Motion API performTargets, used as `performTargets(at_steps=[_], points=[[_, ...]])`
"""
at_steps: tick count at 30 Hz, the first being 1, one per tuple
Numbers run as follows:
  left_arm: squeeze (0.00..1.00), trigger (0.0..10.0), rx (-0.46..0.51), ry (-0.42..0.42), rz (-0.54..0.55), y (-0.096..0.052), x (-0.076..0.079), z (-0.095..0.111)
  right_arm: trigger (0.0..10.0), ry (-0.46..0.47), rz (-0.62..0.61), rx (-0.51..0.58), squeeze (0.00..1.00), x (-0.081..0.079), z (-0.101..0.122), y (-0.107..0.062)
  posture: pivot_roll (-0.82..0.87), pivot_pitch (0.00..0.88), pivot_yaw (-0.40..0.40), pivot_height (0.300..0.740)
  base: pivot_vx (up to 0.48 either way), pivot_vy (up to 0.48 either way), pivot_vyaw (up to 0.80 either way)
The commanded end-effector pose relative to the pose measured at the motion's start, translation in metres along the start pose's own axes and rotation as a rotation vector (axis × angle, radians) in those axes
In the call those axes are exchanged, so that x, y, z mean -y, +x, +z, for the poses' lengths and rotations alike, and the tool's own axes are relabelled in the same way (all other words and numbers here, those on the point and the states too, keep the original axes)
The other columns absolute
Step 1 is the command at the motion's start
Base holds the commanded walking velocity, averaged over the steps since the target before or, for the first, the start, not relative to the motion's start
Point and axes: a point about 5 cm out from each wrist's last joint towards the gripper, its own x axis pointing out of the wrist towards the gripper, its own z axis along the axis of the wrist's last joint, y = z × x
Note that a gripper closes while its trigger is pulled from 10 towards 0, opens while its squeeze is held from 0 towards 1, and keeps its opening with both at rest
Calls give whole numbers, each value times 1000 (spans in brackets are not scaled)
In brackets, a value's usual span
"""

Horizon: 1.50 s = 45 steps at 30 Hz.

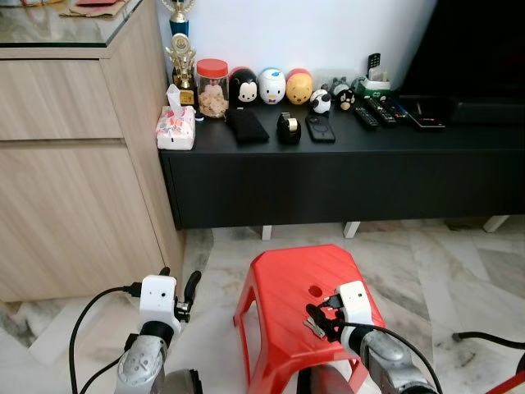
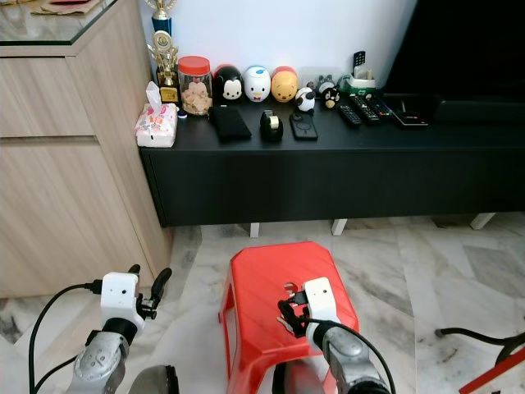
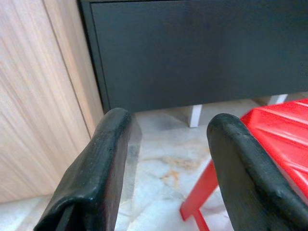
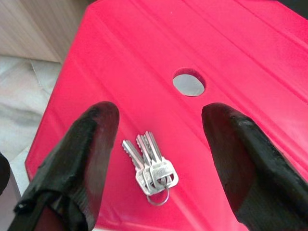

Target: Hang keys on a hook

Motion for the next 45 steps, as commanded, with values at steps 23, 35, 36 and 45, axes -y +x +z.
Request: performTargets(at_steps=[23, 35, 36, 45], points=[[0, 10000, -6, -1, -8, -6, 7, 1, 10000, -70, 37, -52, 0, -7, 17, 12, 0, 32, -131, 583, 0, 0, 0], [0, 10000, -10, -7, -10, -12, 11, 1, 10000, -123, 42, -161, 0, -10, 10, 14, 4, 60, -139, 583, 0, 0, 0], [0, 10000, -9, -8, -10, -12, 11, 1, 10000, -123, 41, -162, 0, -10, 10, 14, 4, 63, -139, 583, 0, 0, 0], [0, 10000, -11, -9, -11, -22, 13, 3, 10000, -143, 33, -156, 0, -9, 15, 15, 8, 108, -148, 583, 0, 0, 0]])
